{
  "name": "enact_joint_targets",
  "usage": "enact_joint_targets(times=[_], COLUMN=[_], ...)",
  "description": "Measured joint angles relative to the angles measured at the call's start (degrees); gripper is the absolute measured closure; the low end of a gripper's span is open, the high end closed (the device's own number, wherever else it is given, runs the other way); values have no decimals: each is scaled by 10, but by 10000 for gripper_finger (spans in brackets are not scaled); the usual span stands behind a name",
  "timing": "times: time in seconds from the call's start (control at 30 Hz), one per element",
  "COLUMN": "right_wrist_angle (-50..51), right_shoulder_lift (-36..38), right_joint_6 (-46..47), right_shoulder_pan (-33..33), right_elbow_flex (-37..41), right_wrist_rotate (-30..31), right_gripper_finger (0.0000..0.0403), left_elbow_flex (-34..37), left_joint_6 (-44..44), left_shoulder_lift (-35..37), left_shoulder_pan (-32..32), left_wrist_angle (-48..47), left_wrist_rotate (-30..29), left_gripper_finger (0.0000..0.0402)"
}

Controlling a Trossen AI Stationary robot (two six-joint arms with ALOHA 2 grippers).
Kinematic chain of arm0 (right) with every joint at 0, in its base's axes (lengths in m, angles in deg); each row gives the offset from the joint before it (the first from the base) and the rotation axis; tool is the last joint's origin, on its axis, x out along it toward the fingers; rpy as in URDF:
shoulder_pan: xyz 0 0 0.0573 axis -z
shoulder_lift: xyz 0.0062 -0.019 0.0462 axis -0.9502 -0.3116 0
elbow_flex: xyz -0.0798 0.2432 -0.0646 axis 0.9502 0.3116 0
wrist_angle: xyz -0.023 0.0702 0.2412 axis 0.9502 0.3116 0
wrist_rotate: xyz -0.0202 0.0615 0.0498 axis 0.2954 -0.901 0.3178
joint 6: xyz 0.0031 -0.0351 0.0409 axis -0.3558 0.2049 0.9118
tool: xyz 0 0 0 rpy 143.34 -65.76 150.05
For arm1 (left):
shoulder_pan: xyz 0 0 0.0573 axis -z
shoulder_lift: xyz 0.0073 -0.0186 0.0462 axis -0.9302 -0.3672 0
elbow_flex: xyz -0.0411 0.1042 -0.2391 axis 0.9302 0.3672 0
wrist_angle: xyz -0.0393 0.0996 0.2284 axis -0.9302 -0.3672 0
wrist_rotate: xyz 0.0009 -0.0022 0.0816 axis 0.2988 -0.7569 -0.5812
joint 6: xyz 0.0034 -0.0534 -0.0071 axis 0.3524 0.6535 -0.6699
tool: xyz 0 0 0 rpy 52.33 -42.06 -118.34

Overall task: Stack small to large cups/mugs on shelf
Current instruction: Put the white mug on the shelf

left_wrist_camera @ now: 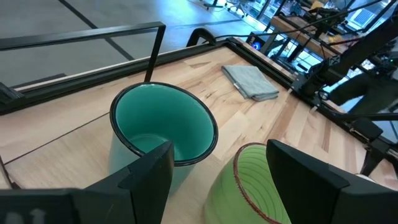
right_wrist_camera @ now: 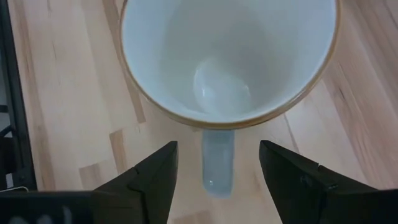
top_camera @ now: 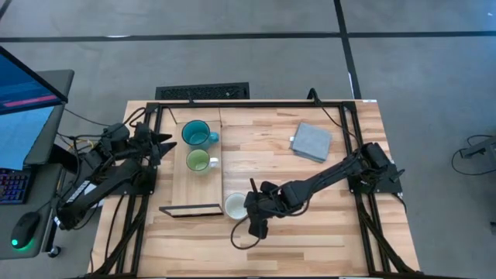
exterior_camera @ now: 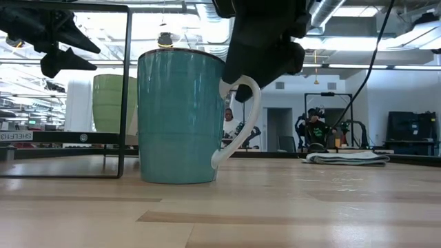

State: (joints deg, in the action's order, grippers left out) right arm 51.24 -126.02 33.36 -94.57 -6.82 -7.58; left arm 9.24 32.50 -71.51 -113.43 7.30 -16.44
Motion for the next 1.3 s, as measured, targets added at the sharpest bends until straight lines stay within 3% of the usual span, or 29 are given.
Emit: enact_joint_targets(times=[0.23,0.83,1.3], right_wrist_angle=[5,19,39], right_shoulder_lift=[0,0,1], right_joint_6=[0,0,-5], right_shoulder_pan=[4,7,12], right_elbow_flex=[0,-1,-1], right_wrist_rotate=[-8,-8,-2], right_gripper_finger=[173,333,338], left_elbow_flex=[0,0,0], left_joint_6=[0,0,0], left_shoulder_lift=[0,0,0], left_shoulder_pan=[0,0,0], left_wrist_angle=[0,0,0], left_wrist_rotate=[-1,-1,-1], left_gripper_finger=[154,154,154])
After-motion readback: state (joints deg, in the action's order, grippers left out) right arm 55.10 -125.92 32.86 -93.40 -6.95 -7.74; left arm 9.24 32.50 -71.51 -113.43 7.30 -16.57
